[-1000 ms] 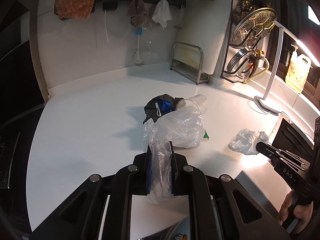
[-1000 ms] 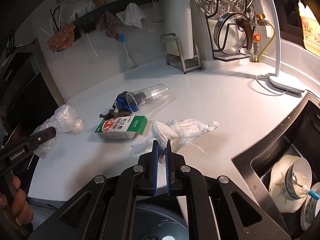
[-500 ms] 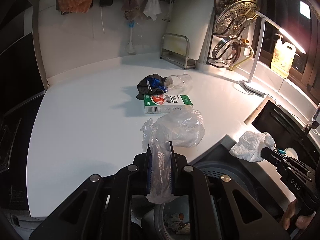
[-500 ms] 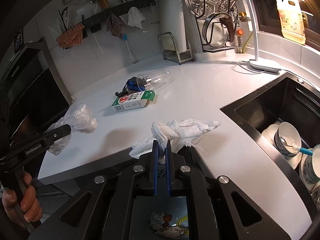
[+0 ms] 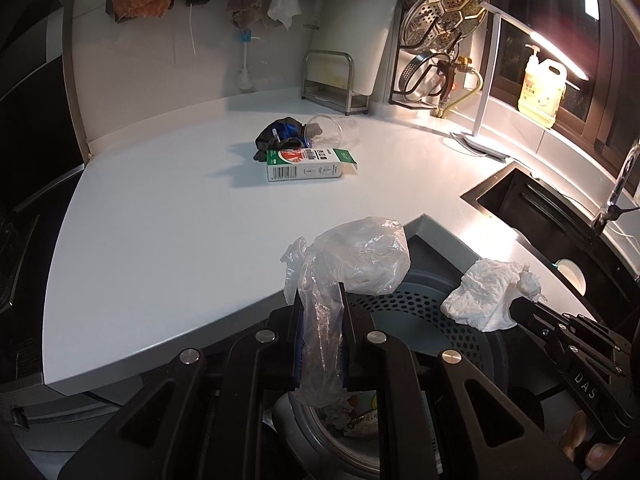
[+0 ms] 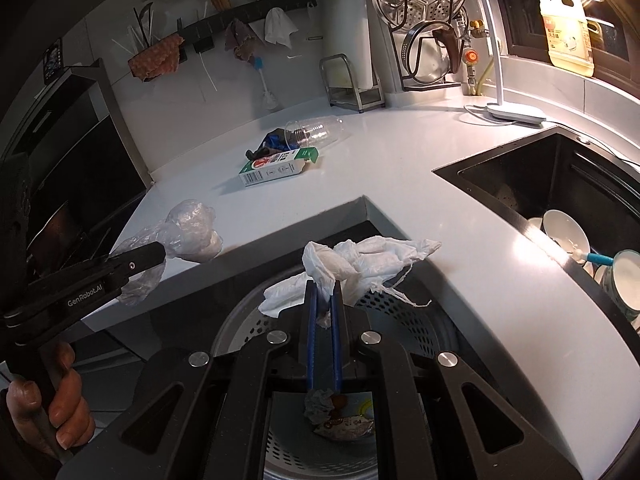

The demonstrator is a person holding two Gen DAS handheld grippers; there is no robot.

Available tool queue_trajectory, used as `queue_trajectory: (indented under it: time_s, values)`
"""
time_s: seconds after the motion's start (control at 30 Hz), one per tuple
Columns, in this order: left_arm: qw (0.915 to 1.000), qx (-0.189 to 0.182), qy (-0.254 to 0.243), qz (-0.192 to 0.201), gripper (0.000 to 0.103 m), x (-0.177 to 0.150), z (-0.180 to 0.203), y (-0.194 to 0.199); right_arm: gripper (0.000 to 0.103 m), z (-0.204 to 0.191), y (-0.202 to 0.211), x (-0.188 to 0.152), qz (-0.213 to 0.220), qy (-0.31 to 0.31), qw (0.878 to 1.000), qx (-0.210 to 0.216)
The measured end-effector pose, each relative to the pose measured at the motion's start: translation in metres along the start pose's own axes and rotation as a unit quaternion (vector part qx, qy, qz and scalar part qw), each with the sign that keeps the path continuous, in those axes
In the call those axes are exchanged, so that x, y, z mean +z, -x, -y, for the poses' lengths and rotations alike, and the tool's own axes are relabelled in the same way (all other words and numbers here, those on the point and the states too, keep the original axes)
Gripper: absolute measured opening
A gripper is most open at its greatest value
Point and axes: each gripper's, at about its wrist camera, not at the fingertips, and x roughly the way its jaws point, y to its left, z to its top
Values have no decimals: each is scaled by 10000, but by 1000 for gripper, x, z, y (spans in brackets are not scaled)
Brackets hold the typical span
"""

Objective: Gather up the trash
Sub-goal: 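Carry the tissue and plastic bag over the grey bin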

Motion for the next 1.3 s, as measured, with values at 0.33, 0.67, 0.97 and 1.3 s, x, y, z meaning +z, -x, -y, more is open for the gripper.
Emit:
queue_trajectory:
  time_s: [0.33,0.67,0.97,1.3]
  values:
    - [9996,-15,-192,-224,13,-40,10,-6,7,9,-5,-42,-164,-287,9994,56]
    - [9976,-85,-377,-568,13,-66,21,-23,7,16,-18,-72,-399,-487,9980,70]
    - [9966,-45,-406,-722,13,-77,25,-35,7,13,-27,-78,-605,-427,9972,62]
    - [9954,-123,-171,-936,16,-78,16,-46,8,12,-35,-78,-677,-434,9967,78]
